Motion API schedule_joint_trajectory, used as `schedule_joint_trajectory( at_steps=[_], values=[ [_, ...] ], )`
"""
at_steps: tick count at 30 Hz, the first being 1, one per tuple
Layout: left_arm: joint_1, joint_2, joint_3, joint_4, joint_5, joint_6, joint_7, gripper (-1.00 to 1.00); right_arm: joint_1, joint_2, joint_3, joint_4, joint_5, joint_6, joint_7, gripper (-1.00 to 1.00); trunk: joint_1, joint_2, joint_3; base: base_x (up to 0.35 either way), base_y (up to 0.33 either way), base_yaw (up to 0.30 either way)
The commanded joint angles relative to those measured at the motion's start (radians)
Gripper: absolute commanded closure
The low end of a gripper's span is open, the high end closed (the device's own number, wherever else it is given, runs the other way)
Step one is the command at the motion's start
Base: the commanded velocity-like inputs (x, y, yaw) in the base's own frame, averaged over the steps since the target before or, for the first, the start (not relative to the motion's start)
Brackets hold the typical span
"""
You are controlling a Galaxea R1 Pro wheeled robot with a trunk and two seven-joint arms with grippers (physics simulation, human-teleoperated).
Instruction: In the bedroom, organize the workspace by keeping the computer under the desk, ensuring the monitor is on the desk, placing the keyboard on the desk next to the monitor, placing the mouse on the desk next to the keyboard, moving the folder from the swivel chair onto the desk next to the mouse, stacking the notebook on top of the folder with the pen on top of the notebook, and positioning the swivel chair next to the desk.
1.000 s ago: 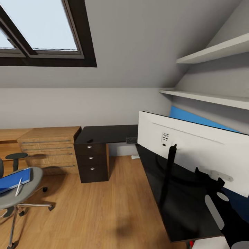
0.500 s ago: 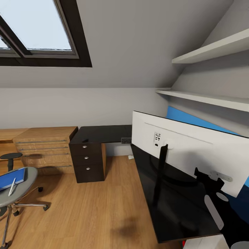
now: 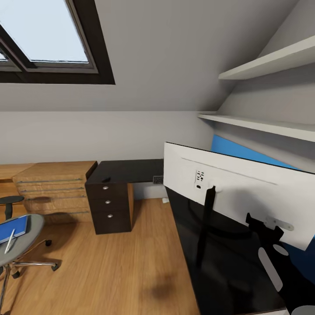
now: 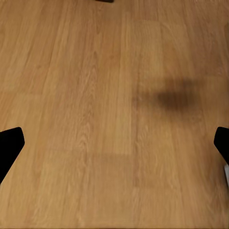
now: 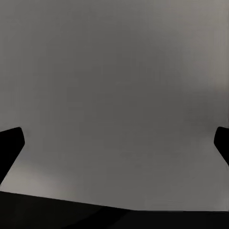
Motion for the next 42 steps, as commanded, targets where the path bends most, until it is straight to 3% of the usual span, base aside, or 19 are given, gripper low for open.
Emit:
schedule_joint_trajectory(
  at_steps=[1,42],
  values=[
    [-0.001,0.0,0.001,0.001,0.005,-0.003,-0.002,-1.0,-0.001,0.0,0.002,-0.001,-0.008,0.0,-0.004,-1.0,0.0,-0.001,-0.001,0.184,0.0,0.0],
    [-0.001,0.001,0.001,0.001,0.006,-0.003,-0.001,-1.0,-0.001,-0.007,-0.004,0.0,-0.008,0.0,-0.004,-1.0,0.0,-0.001,-0.001,0.062,-0.025,0.0]
  ],
)
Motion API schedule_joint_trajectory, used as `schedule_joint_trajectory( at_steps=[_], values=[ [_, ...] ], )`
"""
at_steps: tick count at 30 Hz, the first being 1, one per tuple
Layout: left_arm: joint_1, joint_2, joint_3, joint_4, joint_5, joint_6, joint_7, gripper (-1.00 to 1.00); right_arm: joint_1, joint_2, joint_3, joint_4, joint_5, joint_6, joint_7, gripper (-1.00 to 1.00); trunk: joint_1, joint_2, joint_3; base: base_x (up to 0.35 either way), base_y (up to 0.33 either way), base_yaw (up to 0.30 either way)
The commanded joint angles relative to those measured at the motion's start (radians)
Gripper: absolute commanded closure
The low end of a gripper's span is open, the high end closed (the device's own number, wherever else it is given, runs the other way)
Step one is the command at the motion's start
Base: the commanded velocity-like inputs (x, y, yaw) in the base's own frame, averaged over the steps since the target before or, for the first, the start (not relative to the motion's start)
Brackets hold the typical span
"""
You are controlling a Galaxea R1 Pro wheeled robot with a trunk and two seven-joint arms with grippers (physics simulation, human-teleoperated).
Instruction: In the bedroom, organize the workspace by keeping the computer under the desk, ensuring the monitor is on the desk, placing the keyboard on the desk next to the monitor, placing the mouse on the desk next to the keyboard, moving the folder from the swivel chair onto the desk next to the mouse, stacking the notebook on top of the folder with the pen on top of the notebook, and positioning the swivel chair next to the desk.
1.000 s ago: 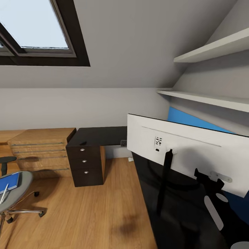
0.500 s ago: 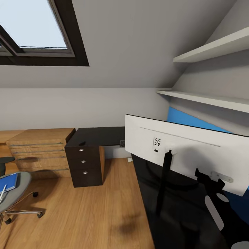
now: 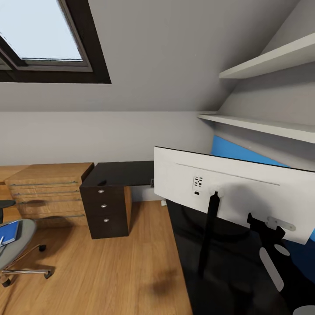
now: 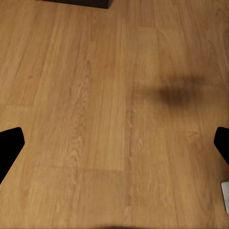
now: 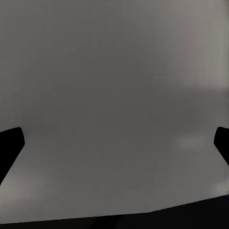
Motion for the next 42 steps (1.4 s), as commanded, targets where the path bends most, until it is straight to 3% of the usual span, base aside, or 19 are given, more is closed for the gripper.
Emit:
schedule_joint_trajectory(
  at_steps=[1,42],
  values=[
    [-0.001,0.0,0.001,0.001,0.005,-0.003,-0.002,-1.0,0.0,-0.001,0.001,-0.001,-0.007,0.001,-0.004,-1.0,0.0,-0.001,-0.001,0.006,-0.003,0.0],
    [-0.001,0.0,0.002,0.002,0.005,-0.003,-0.002,-1.0,0.0,-0.004,0.001,-0.002,-0.007,0.001,-0.003,-1.0,0.0,-0.001,-0.001,0.063,-0.025,0.0]
  ],
)
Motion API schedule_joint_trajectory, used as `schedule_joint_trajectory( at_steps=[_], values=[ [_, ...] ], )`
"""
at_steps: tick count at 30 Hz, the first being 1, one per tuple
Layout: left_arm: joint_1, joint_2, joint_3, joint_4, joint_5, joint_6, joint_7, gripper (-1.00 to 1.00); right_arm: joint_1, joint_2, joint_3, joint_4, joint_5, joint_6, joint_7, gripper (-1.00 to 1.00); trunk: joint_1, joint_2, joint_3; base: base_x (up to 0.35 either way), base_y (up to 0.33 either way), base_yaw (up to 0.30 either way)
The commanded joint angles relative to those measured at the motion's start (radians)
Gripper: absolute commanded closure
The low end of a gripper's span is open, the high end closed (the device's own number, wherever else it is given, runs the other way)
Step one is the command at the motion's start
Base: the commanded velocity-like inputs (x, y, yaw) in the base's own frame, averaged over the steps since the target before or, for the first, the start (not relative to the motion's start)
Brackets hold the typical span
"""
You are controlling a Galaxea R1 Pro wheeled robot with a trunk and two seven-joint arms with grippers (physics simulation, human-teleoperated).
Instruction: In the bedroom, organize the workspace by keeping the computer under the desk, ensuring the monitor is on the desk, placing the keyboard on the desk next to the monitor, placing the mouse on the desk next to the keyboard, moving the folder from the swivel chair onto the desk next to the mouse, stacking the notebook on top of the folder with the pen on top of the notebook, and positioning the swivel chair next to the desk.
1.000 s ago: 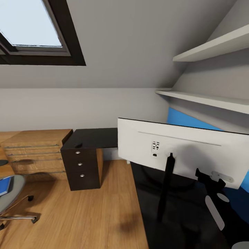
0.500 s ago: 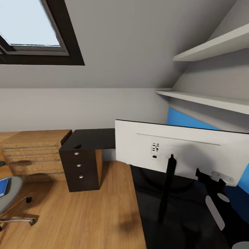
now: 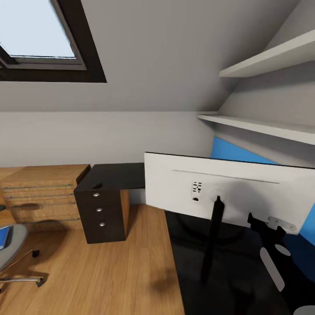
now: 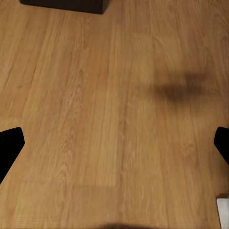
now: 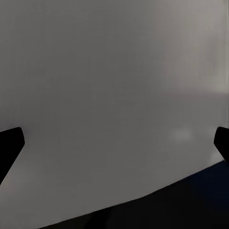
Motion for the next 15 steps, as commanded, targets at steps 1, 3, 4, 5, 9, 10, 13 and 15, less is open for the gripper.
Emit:
schedule_joint_trajectory(
  at_steps=[1,3,4,5,9,10,13,15],
  values=[
    [-0.001,0.0,0.001,0.001,0.004,-0.003,-0.002,-1.0,0.0,-0.001,0.002,-0.001,-0.008,0.001,-0.003,-1.0,0.0,-0.001,-0.001,0.209,-0.015,0.0],
    [-0.001,0.0,0.001,0.001,0.005,-0.003,-0.002,-1.0,0.0,-0.001,0.002,-0.001,-0.008,0.001,-0.003,-1.0,0.0,-0.001,-0.001,0.218,-0.031,0.0],
    [-0.001,0.0,0.001,0.001,0.005,-0.003,-0.002,-1.0,0.0,-0.001,0.002,-0.001,-0.008,0.001,-0.003,-1.0,0.0,-0.001,-0.001,0.147,-0.026,0.0],
    [-0.001,0.0,0.001,0.001,0.005,-0.003,-0.002,-1.0,0.0,-0.001,0.001,-0.001,-0.008,0.001,-0.003,-1.0,0.0,-0.001,-0.001,0.094,-0.016,0.0],
    [-0.001,0.0,0.001,0.001,0.006,-0.003,-0.002,-1.0,0.0,-0.001,0.001,-0.001,-0.009,0.001,-0.003,-1.0,0.0,-0.001,-0.001,0.048,-0.008,0.0],
    [-0.001,0.0,0.001,0.001,0.006,-0.003,-0.002,-1.0,0.0,-0.001,0.001,-0.001,-0.008,0.001,-0.003,-1.0,0.0,-0.001,-0.001,0.02,-0.003,0.0],
    [-0.001,0.0,0.001,0.001,0.006,-0.003,-0.002,-1.0,0.0,-0.001,0.001,-0.001,-0.009,0.001,-0.003,-1.0,0.0,-0.001,-0.001,0.011,-0.002,0.0],
    [-0.001,0.0,0.001,0.001,0.006,-0.003,-0.002,-1.0,0.0,-0.001,0.002,-0.001,-0.009,0.001,-0.003,-1.0,0.0,-0.001,-0.001,0.005,-0.001,0.0]
  ],
)
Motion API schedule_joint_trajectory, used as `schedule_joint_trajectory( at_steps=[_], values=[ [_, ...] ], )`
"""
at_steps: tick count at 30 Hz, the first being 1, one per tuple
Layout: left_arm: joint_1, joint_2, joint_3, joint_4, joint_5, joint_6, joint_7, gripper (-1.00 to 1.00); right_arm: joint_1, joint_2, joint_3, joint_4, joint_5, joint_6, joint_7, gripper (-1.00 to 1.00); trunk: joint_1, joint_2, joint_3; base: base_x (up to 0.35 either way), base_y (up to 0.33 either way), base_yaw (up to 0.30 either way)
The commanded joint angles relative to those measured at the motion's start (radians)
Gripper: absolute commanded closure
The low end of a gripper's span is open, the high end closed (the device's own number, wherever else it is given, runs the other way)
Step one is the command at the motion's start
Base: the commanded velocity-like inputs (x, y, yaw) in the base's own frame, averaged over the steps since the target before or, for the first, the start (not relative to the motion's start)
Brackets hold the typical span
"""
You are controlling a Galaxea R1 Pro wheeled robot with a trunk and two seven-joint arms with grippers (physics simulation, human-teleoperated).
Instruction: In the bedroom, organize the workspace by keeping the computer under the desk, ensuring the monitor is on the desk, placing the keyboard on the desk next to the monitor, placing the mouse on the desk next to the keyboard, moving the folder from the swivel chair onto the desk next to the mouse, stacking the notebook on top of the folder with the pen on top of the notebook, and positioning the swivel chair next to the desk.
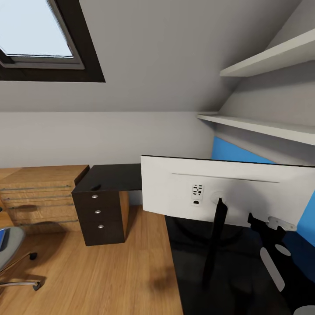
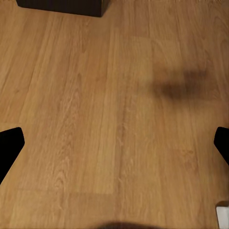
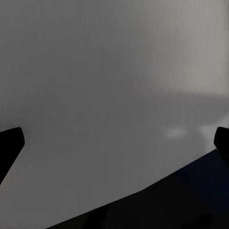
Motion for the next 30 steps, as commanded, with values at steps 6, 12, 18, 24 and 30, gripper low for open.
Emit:
schedule_joint_trajectory(
  at_steps=[6,12,18,24,30],
  values=[
    [-0.001,0.0,0.001,0.001,0.005,-0.003,-0.002,-1.0,0.0,0.0,0.002,-0.001,-0.008,0.001,-0.003,-1.0,0.0,-0.001,-0.001,0.029,-0.018,0.0],
    [-0.001,0.0,0.001,0.001,0.004,-0.003,-0.002,-1.0,0.0,0.0,0.001,-0.001,-0.008,0.001,-0.003,-1.0,0.0,-0.001,-0.001,0.124,-0.102,0.0],
    [-0.001,0.0,0.001,0.001,0.004,-0.003,-0.002,-1.0,0.0,0.0,0.0,-0.001,-0.008,0.001,-0.003,-1.0,0.0,-0.001,-0.001,0.025,-0.02,0.0],
    [-0.001,0.0,0.001,0.001,0.004,-0.003,-0.002,-1.0,0.0,0.0,0.0,-0.001,-0.008,0.001,-0.003,-1.0,0.0,-0.001,-0.001,0.004,-0.003,0.0],
    [-0.001,0.0,0.001,0.001,0.004,-0.003,-0.002,-1.0,-0.001,0.0,0.0,-0.001,-0.008,0.001,-0.003,-1.0,0.0,-0.001,-0.001,0.0,0.0,0.0]
  ],
)
